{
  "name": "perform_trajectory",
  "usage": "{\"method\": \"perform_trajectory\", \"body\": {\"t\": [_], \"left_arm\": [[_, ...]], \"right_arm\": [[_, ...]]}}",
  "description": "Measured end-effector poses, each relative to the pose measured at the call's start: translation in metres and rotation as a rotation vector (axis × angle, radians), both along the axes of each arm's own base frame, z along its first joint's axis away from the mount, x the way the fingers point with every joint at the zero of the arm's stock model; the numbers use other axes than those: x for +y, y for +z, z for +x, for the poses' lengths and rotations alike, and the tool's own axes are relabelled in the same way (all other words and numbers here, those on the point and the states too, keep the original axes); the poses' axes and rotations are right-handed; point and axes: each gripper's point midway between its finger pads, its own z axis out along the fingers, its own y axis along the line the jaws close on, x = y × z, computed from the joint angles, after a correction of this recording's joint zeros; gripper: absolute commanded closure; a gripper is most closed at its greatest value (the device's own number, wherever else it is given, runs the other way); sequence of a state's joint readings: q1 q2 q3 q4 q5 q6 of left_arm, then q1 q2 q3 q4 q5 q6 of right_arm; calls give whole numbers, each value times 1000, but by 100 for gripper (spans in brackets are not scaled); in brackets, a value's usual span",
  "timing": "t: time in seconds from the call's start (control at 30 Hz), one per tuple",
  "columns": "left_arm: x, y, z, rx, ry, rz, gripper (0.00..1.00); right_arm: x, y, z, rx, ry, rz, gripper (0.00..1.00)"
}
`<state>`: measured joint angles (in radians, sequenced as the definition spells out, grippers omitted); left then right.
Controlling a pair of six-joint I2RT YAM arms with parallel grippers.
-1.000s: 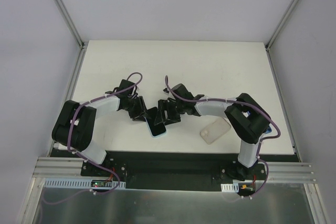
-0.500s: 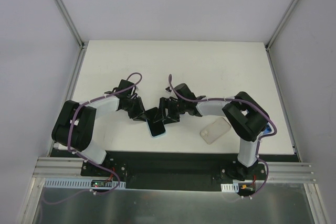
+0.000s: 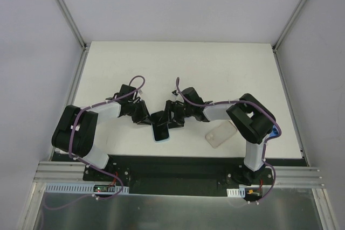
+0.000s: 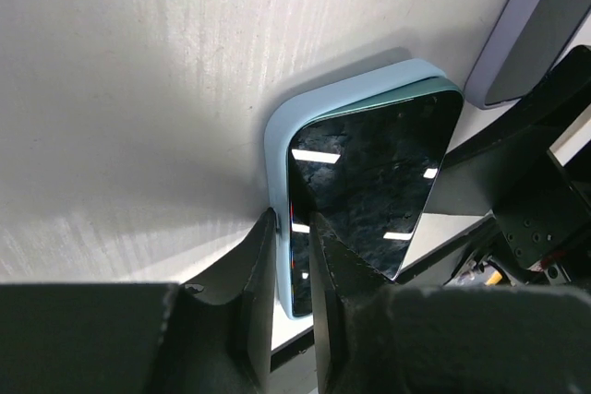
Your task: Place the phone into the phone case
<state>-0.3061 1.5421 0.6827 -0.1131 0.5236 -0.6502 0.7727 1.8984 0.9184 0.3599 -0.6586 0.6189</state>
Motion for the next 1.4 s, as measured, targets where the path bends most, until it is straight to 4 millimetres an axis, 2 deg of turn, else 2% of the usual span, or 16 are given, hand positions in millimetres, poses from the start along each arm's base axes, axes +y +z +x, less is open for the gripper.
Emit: {"method": "perform_trajectory", "body": {"t": [0.23, 0.4, 0.57, 0.93, 1.0, 1.03, 1.13, 1.2, 1.3, 1.4], "left_arm": [[-8, 1, -4, -12, -13, -69, 100], [-17, 5, -15, 21, -33, -136, 100], [-26, 12, -18, 28, -52, -183, 100], [-30, 17, -20, 39, -54, -218, 100], [-30, 17, -20, 40, -54, -218, 100], [-30, 17, -20, 39, -54, -218, 100], [-30, 16, -21, 42, -53, -217, 99], [-29, 14, -23, 49, -52, -215, 99], [-28, 12, -26, 58, -51, -212, 98], [-28, 12, -26, 57, -51, -212, 97]], "right_arm": [[-1, 1, -1, 17, -2, 13, 29], [2, 7, -2, 10, 15, 43, 31], [5, 12, -4, -5, 28, 82, 40], [-11, 0, -2, 17, -16, 87, 44], [-14, -1, -2, 22, -22, 84, 49], [-15, -1, -3, 23, -24, 84, 56], [-17, 0, -1, 19, -29, 87, 67], [-19, 0, 1, 16, -36, 87, 69], [-23, -2, 2, 20, -47, 81, 81], [-25, -4, 2, 23, -51, 77, 89]]}}
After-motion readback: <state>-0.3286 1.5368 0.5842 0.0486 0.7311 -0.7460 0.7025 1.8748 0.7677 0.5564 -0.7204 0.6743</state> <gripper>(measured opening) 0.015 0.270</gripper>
